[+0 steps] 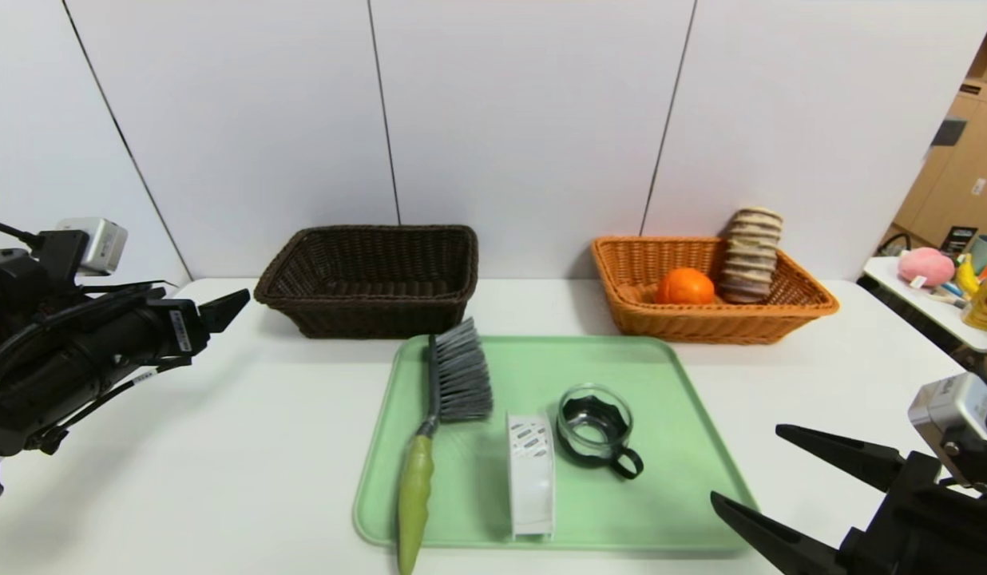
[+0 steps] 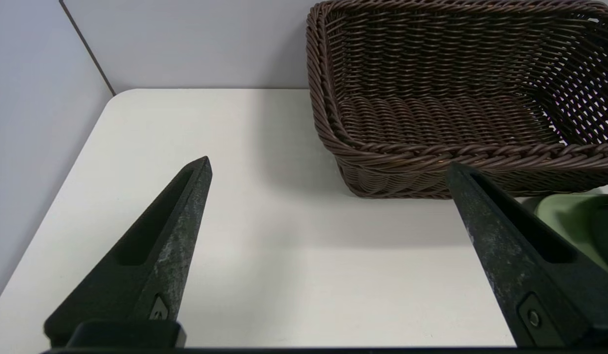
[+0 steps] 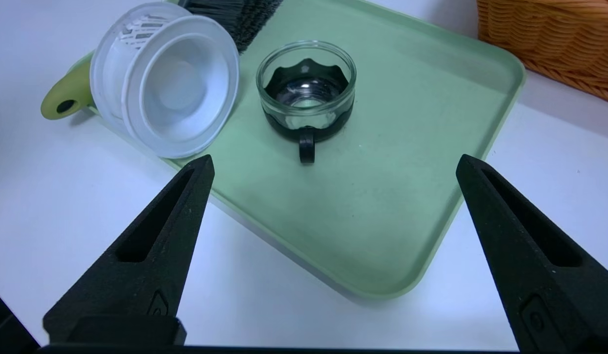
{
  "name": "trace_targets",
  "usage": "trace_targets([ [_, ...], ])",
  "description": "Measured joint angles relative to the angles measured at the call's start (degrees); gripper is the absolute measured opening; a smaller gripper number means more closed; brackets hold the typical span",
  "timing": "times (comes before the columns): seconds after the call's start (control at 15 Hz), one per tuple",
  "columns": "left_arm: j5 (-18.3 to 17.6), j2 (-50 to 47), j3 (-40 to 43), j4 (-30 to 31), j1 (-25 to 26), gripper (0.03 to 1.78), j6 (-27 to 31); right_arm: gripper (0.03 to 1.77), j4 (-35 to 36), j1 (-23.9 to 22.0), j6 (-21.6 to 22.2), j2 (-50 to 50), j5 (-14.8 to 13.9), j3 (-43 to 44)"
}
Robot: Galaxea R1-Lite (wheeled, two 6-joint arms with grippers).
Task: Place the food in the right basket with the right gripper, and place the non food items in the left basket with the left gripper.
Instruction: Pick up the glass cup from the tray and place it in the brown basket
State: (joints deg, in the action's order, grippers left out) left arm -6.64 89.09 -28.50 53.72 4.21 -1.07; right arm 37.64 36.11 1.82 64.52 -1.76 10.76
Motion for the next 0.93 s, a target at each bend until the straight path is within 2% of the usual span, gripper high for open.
trace_targets([
  [0.4, 0.09, -0.5, 1.49, 0.1, 0.0, 1.69, 0.15, 1.69, 2.97, -0.09, 1.34, 2.34, 1.66, -3.5],
  [0.67, 0.09, -1.17, 2.21, 0.1, 0.0, 1.69, -0.02, 1.69, 13.13, 0.33, 1.38, 10.41, 1.71, -4.23],
  [0.93, 0.09, -1.57, 2.38, 0.11, 0.0, 1.69, -0.11, 1.69, 27.67, 0.66, 0.57, 21.2, 1.65, -7.19],
])
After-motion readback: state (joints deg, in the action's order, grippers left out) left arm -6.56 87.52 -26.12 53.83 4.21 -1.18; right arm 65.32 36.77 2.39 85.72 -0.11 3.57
